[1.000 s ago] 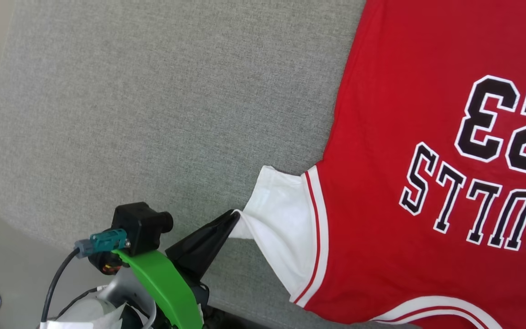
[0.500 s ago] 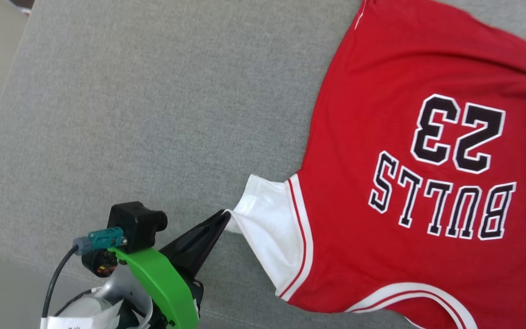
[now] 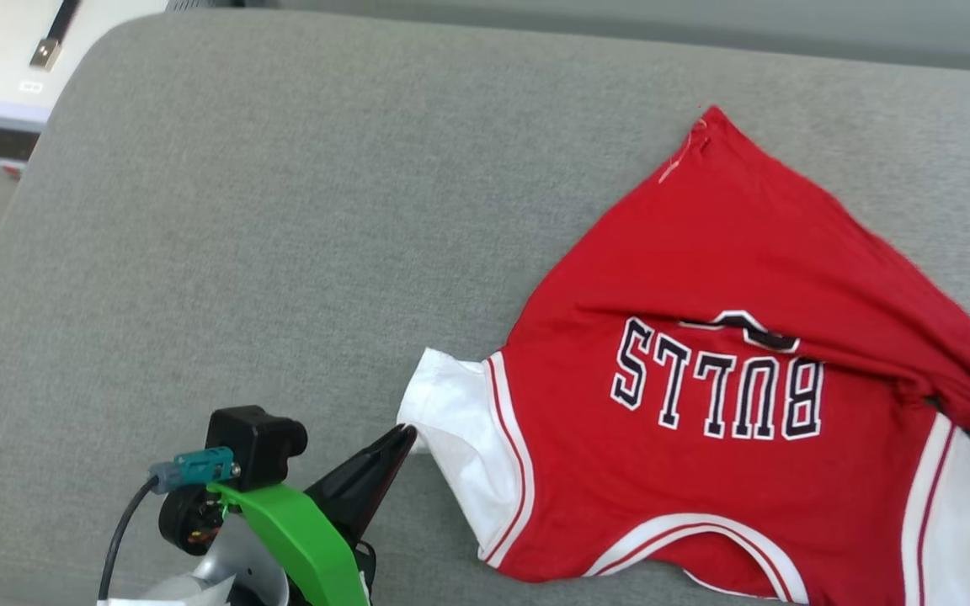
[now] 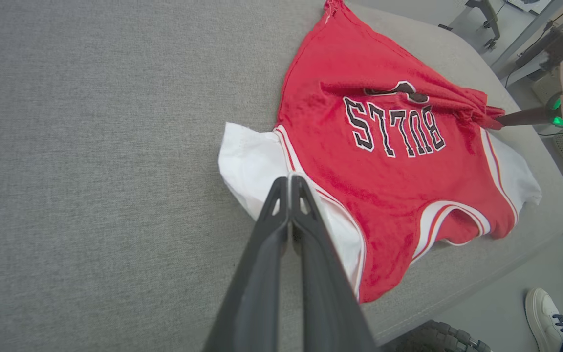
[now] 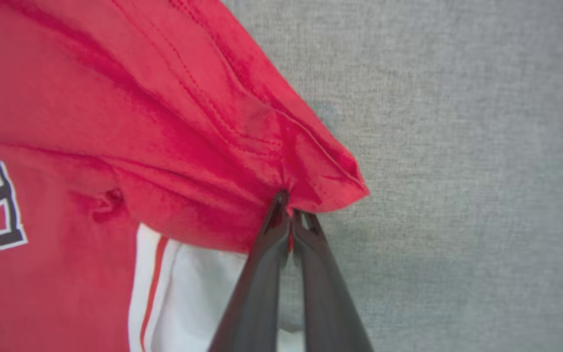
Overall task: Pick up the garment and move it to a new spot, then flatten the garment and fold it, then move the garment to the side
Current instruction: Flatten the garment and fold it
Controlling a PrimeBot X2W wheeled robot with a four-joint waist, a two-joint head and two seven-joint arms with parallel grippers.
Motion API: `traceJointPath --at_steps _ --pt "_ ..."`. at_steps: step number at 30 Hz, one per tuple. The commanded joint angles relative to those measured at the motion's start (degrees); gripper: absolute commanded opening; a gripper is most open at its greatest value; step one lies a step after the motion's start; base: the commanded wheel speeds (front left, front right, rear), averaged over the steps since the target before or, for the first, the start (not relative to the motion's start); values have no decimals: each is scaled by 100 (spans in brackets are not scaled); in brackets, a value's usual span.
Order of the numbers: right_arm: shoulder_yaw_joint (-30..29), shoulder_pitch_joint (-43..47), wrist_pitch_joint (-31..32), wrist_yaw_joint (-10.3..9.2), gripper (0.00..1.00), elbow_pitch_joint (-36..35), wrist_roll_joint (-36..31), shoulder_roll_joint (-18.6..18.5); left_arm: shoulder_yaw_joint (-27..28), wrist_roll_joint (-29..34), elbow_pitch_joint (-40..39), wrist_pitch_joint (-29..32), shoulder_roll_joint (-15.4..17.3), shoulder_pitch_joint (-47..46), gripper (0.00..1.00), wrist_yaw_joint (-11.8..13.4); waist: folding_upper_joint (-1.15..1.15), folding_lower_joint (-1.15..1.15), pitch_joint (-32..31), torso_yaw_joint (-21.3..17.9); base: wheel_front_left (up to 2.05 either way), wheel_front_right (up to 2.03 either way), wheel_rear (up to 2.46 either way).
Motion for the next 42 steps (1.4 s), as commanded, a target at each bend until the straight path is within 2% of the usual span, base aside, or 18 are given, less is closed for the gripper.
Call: traceJointPath --at_steps 1,10,14,20,26,27,28,34,42 --pt "-64 187 -42 -3 0 -90 52 39 -4 -34 48 -54 -49 63 0 13 0 0 -355 -302 0 0 0" --pt "-398 1454 -257 -3 0 -763 212 362 -85 -139 416 -264 -420 16 0 -93 0 0 -721 -480 0 0 0" --pt "-355 1923 -400 -3 0 -959 135 536 -133 -190 555 -309 -465 112 0 -133 0 0 -873 -588 0 0 0" --pt "-423 2365 -556 -3 0 -1047 125 844 -211 -195 720 -315 -467 204 0 -157 0 0 -1032 -695 0 0 0" --pt "-396 2473 -664 -3 0 -995 145 914 -216 -218 764 -359 -560 178 0 -140 0 0 -1042 -735 0 0 0" --pt "-358 2463 -695 -3 33 -1008 141 892 -217 -217 763 -362 -567 172 0 -138 0 0 -1034 -734 0 0 0" --pt "-285 2445 -763 -3 100 -1039 143 837 -220 -215 759 -364 -574 165 0 -138 0 0 -1020 -731 0 0 0" --pt "-21 2246 -939 -3 100 -1180 291 484 -208 -220 683 -340 -538 125 0 -145 0 0 -933 -670 0 0 0" --pt "318 1597 -532 -3 100 -1856 517 -59 -182 -148 454 -312 -492 19 0 -90 0 0 -671 -450 0 0 0"
